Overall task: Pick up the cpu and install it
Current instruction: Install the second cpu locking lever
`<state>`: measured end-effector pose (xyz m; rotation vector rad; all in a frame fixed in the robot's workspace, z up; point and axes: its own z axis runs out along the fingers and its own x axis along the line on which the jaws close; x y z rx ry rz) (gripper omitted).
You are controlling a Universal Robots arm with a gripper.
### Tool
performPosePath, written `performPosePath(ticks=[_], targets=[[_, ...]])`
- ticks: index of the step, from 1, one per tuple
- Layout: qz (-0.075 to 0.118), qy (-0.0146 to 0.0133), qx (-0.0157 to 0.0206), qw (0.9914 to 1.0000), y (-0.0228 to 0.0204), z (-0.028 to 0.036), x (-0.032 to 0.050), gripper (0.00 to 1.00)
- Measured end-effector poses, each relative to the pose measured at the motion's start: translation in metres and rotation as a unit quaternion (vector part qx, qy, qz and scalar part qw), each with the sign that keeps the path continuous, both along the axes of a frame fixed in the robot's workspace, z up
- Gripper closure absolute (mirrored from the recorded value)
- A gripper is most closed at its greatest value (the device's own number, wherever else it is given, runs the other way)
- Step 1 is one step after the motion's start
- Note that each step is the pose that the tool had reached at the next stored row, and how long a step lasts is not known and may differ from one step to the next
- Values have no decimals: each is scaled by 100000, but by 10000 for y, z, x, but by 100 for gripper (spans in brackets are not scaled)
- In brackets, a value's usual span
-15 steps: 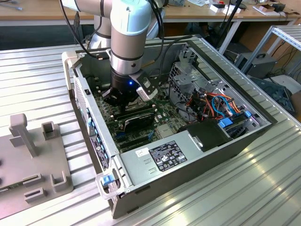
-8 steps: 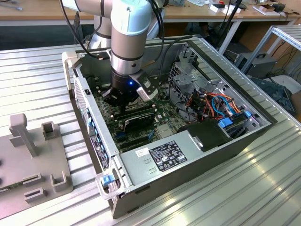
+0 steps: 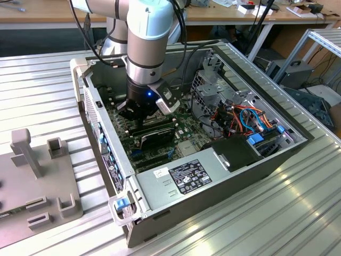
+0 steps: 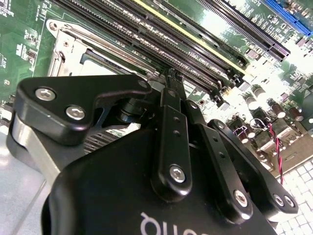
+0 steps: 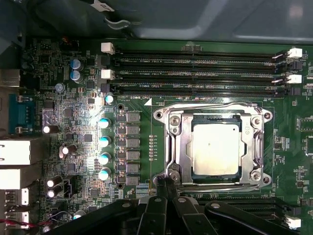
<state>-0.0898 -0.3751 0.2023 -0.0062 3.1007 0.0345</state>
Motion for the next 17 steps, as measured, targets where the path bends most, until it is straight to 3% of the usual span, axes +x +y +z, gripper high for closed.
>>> performPosePath(ticks=[14,17], targets=[[27,13,-148,100000,-15,3,0,89],[31,-2,-213,100000,-16,65,0,89]])
